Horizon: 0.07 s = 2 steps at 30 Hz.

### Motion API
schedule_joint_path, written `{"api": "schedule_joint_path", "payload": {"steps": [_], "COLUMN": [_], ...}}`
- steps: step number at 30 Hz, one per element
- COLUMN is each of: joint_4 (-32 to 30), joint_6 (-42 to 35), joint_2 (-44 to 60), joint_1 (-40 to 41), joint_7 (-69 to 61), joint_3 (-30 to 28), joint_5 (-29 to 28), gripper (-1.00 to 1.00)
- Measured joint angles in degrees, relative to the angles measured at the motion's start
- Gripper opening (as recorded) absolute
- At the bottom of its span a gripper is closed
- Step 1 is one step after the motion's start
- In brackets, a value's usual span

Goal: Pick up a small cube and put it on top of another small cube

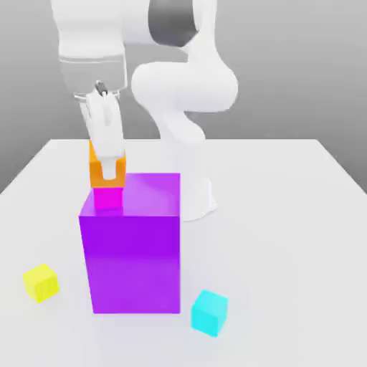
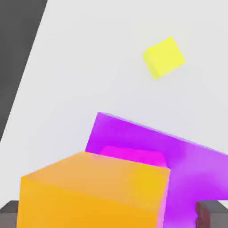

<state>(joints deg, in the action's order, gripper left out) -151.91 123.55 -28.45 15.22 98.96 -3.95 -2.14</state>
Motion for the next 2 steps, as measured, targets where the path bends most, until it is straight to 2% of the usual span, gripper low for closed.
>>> {"api": "schedule_joint_path", "payload": {"steps": [2], "joint_4": [1.67], "joint_6": [-2.63], "joint_2": [-0.92], "joint_1": [0.03], "joint_7": [0.05], "joint_3": [0.09], "joint_5": [-0.02], "gripper": [1.00]}}
